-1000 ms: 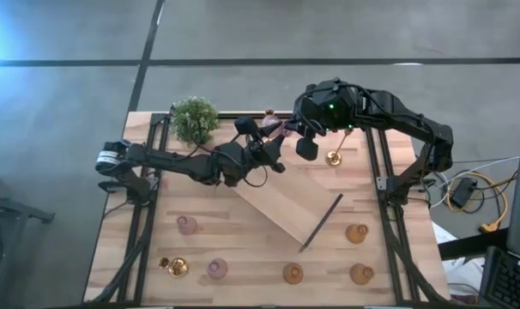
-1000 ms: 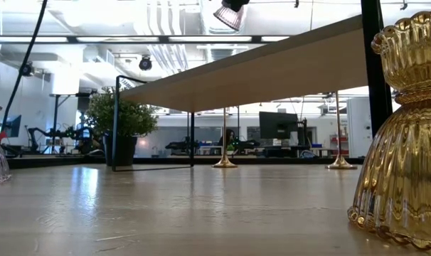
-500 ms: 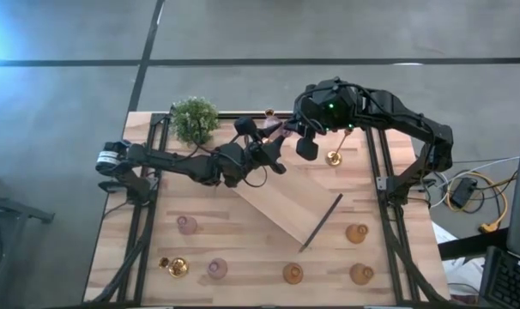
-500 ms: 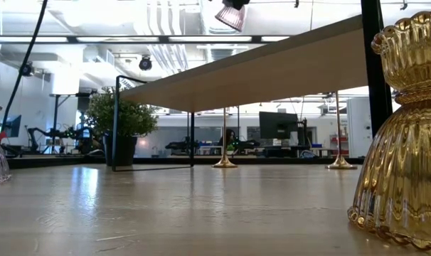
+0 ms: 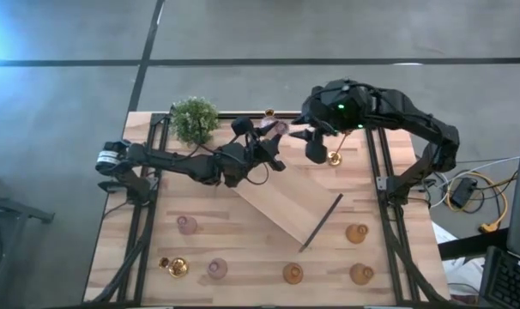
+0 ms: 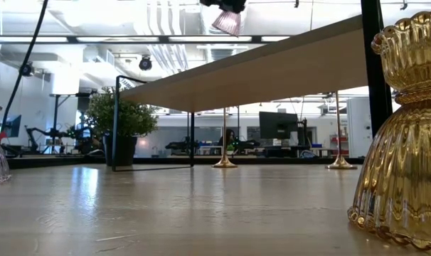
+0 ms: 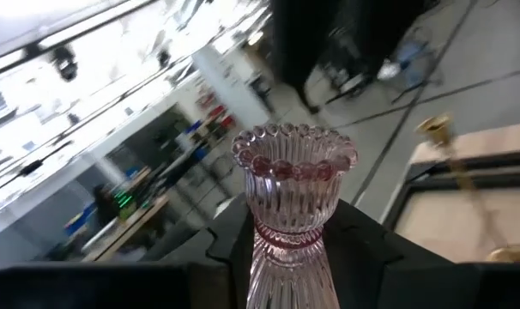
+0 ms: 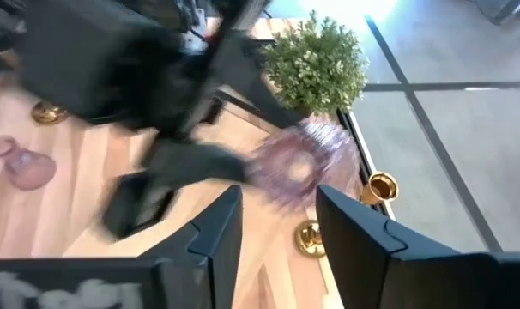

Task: Pick & Place candle stick holders
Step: Put the top pink candle holder on the shelf

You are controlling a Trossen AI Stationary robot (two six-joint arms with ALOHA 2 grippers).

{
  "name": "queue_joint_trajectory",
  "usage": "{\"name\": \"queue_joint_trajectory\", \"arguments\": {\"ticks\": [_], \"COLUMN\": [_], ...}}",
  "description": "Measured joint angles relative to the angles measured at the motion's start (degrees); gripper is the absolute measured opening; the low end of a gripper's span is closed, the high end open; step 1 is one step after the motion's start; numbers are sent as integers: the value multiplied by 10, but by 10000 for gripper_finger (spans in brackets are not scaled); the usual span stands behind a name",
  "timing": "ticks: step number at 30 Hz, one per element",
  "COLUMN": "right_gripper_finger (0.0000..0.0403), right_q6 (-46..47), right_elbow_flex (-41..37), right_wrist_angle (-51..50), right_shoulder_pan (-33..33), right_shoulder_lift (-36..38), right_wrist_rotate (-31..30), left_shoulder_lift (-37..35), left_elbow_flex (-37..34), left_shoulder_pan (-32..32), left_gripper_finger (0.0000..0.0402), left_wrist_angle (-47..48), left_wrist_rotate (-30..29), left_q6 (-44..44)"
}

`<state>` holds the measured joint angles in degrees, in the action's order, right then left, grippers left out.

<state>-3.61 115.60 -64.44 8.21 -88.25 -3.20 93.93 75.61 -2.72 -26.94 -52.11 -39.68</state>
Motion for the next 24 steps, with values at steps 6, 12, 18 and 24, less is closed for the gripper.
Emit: {"name": "queue_joint_trajectory", "arguments": {"ticks": [6,12,18,24], "right_gripper_finger": [163,158,146,141], "right_q6": [16,31,34,60], "right_elbow_flex": [12,4,1,0], "right_wrist_angle": [-33,-72,-88,-87], "right_shoulder_pan": [1,2,2,13], "right_shoulder_lift": [33,71,105,133], "right_wrist_rotate": [-9,-60,-192,-342], "left_shoulder_lift": [-6,-49,-124,-190], "left_elbow_flex": [-21,-91,-185,-278], "left_shoulder_pan": [-9,-19,-19,-15], "left_gripper_finger": [118,118,118,118], "left_wrist_angle": [2,5,4,-56], "left_wrist_rotate": [-39,-35,-30,-11], "left_q6": [25,135,243,305]}}
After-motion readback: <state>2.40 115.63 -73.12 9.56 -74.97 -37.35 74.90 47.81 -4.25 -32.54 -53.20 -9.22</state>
